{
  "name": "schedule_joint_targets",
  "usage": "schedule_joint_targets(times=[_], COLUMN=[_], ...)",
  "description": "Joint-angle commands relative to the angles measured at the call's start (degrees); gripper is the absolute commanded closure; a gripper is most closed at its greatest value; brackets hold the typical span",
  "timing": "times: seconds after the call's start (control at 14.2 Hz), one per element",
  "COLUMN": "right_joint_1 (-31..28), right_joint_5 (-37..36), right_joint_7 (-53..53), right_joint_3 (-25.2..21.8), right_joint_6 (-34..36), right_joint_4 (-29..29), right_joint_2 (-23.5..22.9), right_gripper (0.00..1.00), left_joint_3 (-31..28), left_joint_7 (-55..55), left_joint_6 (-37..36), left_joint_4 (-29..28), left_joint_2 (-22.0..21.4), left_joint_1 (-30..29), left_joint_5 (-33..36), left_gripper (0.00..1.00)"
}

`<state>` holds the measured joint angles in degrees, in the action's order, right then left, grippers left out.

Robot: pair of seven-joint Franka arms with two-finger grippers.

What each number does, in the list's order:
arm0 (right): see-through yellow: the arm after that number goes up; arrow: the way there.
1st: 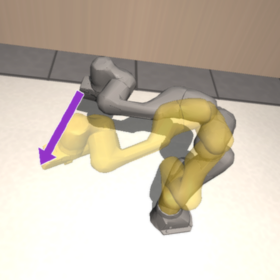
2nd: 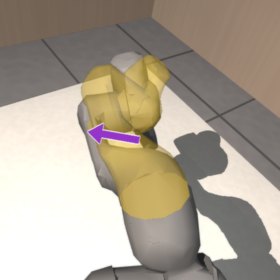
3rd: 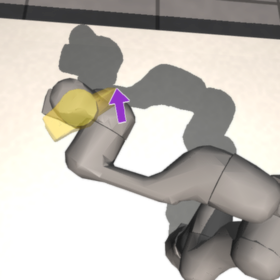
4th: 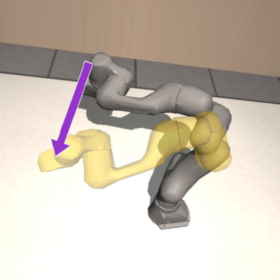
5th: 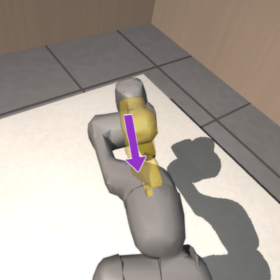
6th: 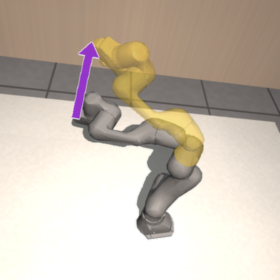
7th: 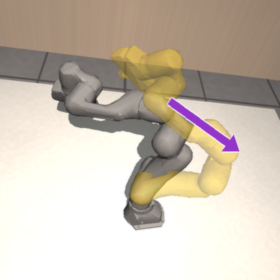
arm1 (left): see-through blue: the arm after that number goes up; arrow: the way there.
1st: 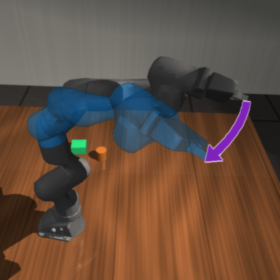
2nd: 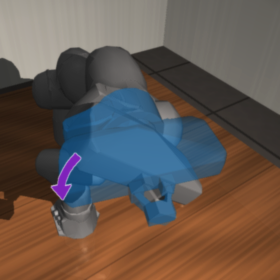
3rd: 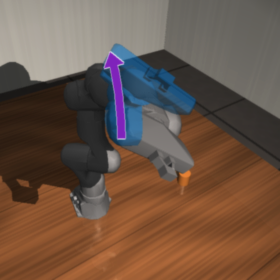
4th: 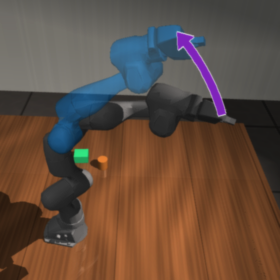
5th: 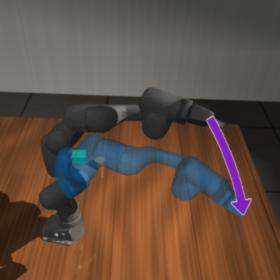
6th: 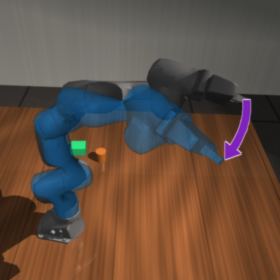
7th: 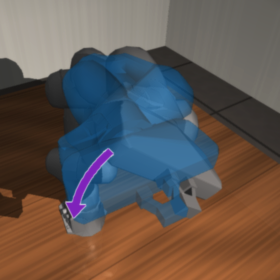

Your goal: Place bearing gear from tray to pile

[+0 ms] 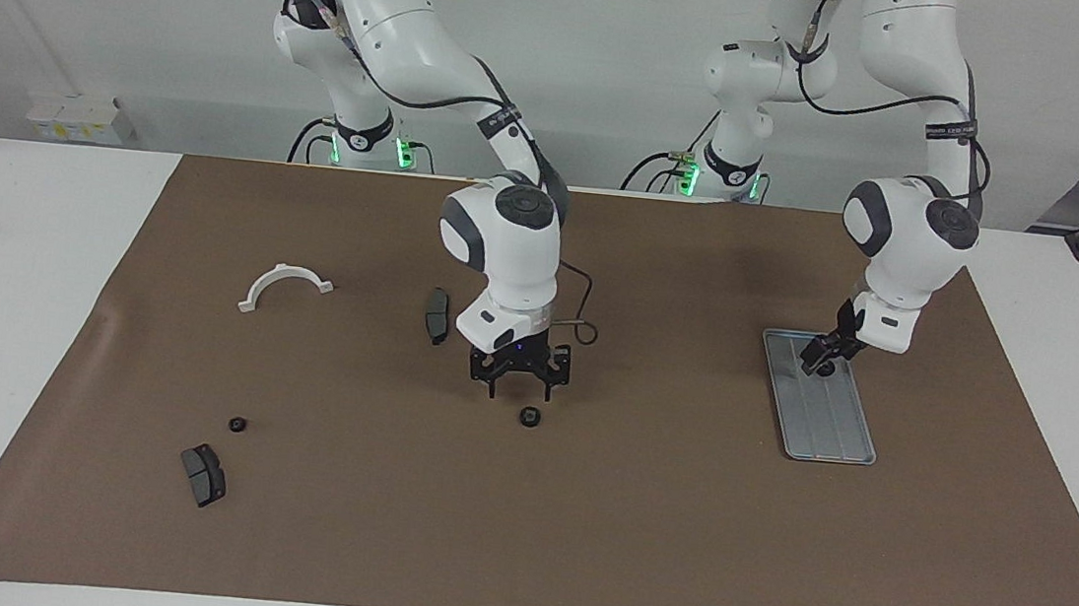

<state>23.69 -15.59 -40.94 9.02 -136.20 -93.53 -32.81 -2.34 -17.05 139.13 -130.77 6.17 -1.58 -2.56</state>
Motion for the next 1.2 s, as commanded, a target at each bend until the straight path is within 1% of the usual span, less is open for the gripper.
schedule_joint_targets(times=[0.0, 0.07, 0.21, 0.35, 0.64, 0.85, 0.92, 1.06, 1.13], right_joint_1=[0.6, 0.7, 0.7, 0.3, -0.2, -0.1, 0.0, 0.3, 0.5], right_joint_5=[-2.2, -2.9, -3.7, -6.2, -8.5, -9.0, -9.0, -9.0, -9.0], right_joint_7=[-0.8, -0.8, -0.6, -0.4, -0.3, -0.5, -0.5, -0.5, -0.5], right_joint_3=[-0.2, -0.2, -0.2, -0.2, -0.2, -0.2, -0.2, -0.2, -0.2], right_joint_6=[-1.9, -2.1, -3.8, -4.8, -7.8, -8.6, -9.5, -10.4, -11.1], right_joint_4=[-2.3, -2.3, -2.3, -2.3, -2.4, -2.4, -2.4, -2.4, -2.4], right_joint_2=[0.2, -0.1, -0.9, -1.1, -1.5, -1.6, -1.6, -1.8, -1.8], right_gripper=[0.19, 0.21, 0.22, 0.23, 0.24, 0.27, 0.27, 0.27, 0.28], left_joint_3=[0.2, 0.3, 0.2, 0.2, 0.1, 0.1, 0.1, 0.1, 0.1], left_joint_7=[-0.5, -0.4, 0.3, 2.1, 2.2, 2.4, 2.4, 2.5, 2.8], left_joint_6=[1.5, 2.2, 4.1, 5.3, 6.3, 6.5, 7.2, 7.7, 7.7], left_joint_4=[-2.4, -2.7, -2.8, -2.8, -2.8, -2.8, -2.8, -2.8, -2.8], left_joint_2=[-1.8, -1.7, -1.3, -1.1, 0.2, 0.4, 0.6, 1.1, 1.2], left_joint_1=[-0.1, -0.2, -0.1, -0.3, -0.3, -0.3, -0.3, -0.2, -0.3], left_joint_5=[-0.9, -0.8, -0.7, -0.7, -0.6, -0.4, -0.4, -0.4, -0.4], left_gripper=[0.33, 0.33, 0.33, 0.33, 0.33, 0.34, 0.38, 0.58, 0.78])
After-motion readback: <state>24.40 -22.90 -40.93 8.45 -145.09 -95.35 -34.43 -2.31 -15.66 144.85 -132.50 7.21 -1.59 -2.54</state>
